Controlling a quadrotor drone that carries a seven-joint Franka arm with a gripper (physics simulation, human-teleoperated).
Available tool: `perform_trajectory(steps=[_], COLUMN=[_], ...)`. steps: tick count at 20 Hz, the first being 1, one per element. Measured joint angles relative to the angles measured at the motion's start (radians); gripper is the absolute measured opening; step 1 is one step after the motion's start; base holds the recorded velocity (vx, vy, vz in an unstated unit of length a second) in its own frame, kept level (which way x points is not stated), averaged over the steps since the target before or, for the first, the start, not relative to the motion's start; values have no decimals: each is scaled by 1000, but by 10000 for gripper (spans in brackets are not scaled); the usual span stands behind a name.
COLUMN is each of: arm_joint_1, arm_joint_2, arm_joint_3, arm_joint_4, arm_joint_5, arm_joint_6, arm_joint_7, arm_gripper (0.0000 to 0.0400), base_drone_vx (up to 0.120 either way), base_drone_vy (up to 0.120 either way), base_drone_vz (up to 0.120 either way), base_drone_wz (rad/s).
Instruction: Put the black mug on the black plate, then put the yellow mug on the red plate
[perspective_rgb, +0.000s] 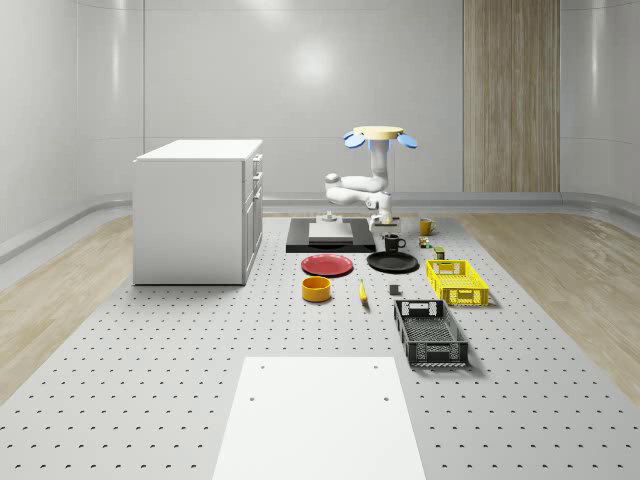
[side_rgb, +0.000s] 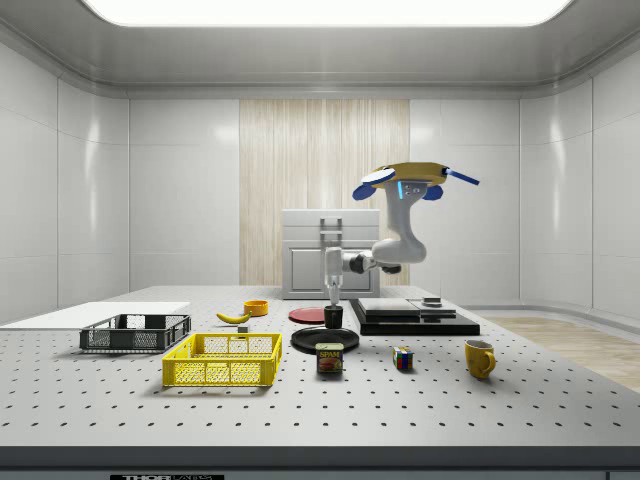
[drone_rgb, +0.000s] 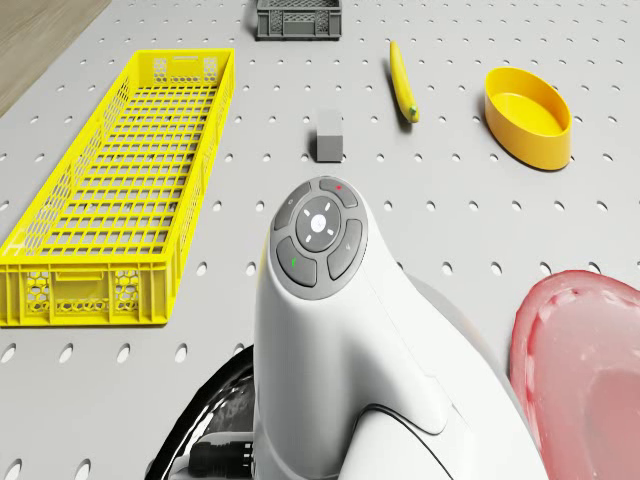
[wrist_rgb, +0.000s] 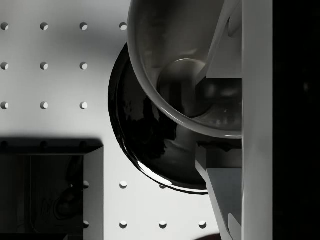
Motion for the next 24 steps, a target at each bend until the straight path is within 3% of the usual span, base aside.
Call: perform_trajectory(steps=[14,15,17,19,24], arm_joint_1=[-30,-32,-34,-32,-21], arm_joint_2=[-11,-10,-8,-6,-5], arm_joint_3=[-184,-194,-206,-202,-155], arm_joint_4=[54,58,63,61,42], arm_joint_5=[-170,-180,-192,-189,-145], arm_joint_6=[82,86,90,87,63], arm_joint_7=[-2,-2,-3,-3,-4], arm_gripper=[110,133,238,302,372], base_drone_vx=[0,0,0,0,0], base_drone_vy=[0,0,0,0,0], base_drone_vz=[0,0,0,0,0], base_drone_wz=[0,0,0,0,0])
